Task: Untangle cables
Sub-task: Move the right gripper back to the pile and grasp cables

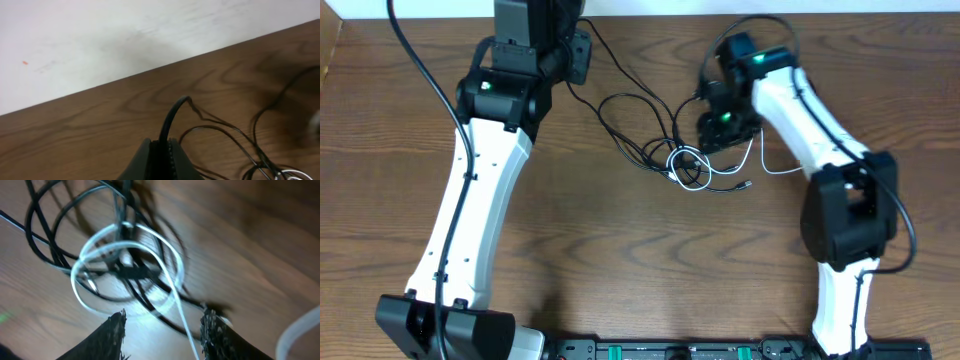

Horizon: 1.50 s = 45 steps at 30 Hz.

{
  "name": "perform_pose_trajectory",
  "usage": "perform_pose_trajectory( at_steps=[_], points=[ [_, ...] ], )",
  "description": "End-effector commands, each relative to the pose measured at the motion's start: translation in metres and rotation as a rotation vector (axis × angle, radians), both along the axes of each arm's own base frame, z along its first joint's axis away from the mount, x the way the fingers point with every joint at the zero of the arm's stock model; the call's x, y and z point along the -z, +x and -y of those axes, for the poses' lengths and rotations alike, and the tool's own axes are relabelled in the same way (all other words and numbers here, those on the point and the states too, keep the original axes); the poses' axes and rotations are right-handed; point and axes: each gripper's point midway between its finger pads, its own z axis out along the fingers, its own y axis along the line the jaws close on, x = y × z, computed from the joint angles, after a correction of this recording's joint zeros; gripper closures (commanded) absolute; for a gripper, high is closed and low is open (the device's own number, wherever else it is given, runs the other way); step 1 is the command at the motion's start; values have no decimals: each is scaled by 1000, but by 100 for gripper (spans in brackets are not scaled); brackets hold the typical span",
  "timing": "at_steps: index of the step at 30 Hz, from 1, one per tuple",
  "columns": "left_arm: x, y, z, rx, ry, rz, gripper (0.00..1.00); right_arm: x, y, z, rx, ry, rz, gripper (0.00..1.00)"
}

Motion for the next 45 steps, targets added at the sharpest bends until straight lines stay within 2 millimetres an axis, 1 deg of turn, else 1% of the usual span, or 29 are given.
perform_pose_trajectory(
  at_steps=[1,3,6,8,16,19,26,35,37,38,39,40,41,45],
  points=[
    [1,-6,14,53,11,-4,92,6,-5,-31,-54,55,-2,54],
    [2,-7,19,68,19,-3,93,8,-4,-43,-61,64,12,53],
    [2,-9,25,81,19,-6,93,7,-3,-56,-62,81,30,53],
    [2,-9,27,86,19,-6,93,7,-2,-61,-57,87,37,53],
    [2,-10,29,89,19,-5,93,11,1,-62,-47,83,44,53],
    [2,-10,29,89,19,-5,93,17,0,-63,-47,78,32,54],
    [2,-10,29,89,19,-5,93,41,-2,-66,-31,34,7,54],
    [2,-10,29,89,19,-4,93,75,-9,-58,-12,-26,-65,55],
    [1,-10,29,89,18,-3,93,78,-11,-57,-13,-31,-77,56],
    [0,-10,28,89,18,-2,93,80,-12,-56,-13,-34,-81,65],
    [0,-10,28,89,18,-1,93,80,-13,-56,-11,-34,-83,84],
    [0,-10,28,89,18,-1,92,80,-13,-56,-6,-35,-84,96],
    [0,-11,28,89,18,0,92,80,-13,-56,-1,-35,-85,99],
    [-1,-11,28,87,19,2,92,80,-11,-55,26,-43,-84,99]
  ],
)
